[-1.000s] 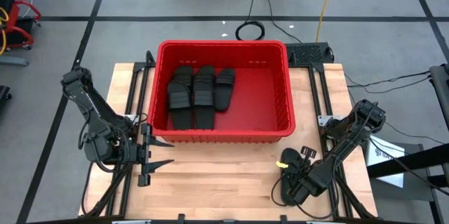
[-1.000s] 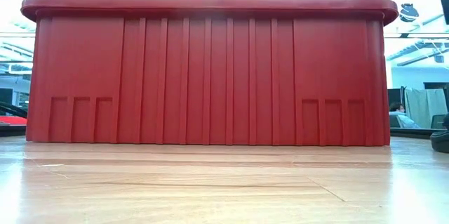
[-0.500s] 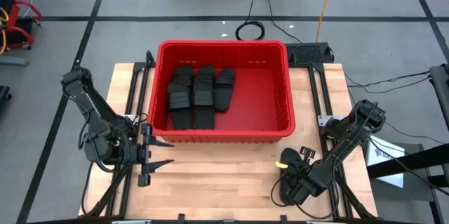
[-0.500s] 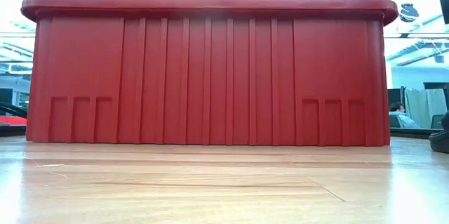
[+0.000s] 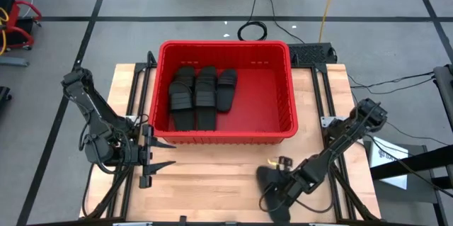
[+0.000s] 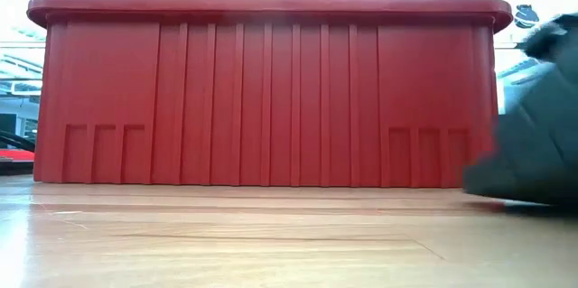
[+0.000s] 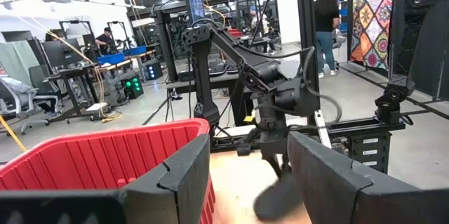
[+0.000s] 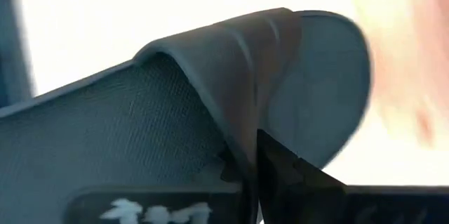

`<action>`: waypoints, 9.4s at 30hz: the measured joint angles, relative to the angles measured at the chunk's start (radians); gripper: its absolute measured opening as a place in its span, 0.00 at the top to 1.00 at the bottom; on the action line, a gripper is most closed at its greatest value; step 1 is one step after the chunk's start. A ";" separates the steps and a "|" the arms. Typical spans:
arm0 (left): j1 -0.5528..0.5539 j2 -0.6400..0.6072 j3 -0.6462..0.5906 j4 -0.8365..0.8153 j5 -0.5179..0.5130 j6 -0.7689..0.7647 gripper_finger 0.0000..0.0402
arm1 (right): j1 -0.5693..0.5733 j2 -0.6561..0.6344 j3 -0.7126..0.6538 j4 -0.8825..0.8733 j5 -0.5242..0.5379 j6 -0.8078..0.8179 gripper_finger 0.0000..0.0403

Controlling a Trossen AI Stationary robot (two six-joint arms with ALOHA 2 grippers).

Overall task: Pick and place slides into bin
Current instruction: Put the black slide into the red bin, then return to Home Position

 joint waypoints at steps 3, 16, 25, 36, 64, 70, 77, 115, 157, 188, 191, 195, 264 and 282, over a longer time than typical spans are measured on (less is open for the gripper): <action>0.000 0.000 0.000 0.000 0.000 0.000 0.50 | -0.037 0.000 0.000 0.200 0.002 -0.146 0.98; 0.000 0.000 0.000 0.000 0.000 0.000 0.50 | -0.156 0.000 0.000 1.076 -0.052 -0.903 0.99; 0.000 0.000 0.000 -0.002 0.000 0.000 0.50 | -0.189 0.000 0.000 1.329 0.222 -1.305 0.99; 0.000 0.000 0.000 -0.004 0.000 0.001 0.50 | -0.195 -0.001 0.000 1.684 0.880 -1.900 0.99; 0.005 0.000 0.000 0.032 -0.174 0.105 0.50 | -0.546 -0.030 0.396 1.330 1.042 -2.288 0.99; 0.045 0.000 0.000 0.031 -0.305 0.154 0.50 | -0.642 -0.046 0.534 1.146 0.921 -2.299 0.99; 0.123 -0.062 0.000 0.031 -0.305 0.258 0.50 | -0.757 -0.080 0.819 0.435 0.541 -1.850 0.99; 0.652 -0.329 0.032 -0.024 -0.258 0.491 0.50 | -1.104 0.274 0.943 -0.363 0.475 -1.176 0.99; 0.682 -0.313 0.032 -0.131 -0.099 0.362 0.50 | -0.868 0.272 0.395 0.111 0.620 -0.925 0.99; 0.682 -0.287 0.032 -0.137 -0.073 0.358 0.50 | -0.870 0.365 0.396 0.216 0.431 -0.960 0.84; 0.682 -0.287 0.032 -0.138 -0.073 0.358 0.50 | -0.870 0.365 0.396 0.215 0.396 -0.955 0.79; 0.682 -0.287 0.032 -0.139 -0.073 0.357 0.50 | -0.867 0.362 0.396 0.206 0.379 -0.974 0.70; 0.104 -0.108 0.032 -0.262 -0.030 -0.067 0.50 | -0.476 -0.048 0.396 0.292 0.355 -0.830 0.52; 0.284 -0.155 0.023 -0.391 0.147 -0.049 0.50 | -0.364 -0.664 -0.144 0.692 0.162 -0.916 0.52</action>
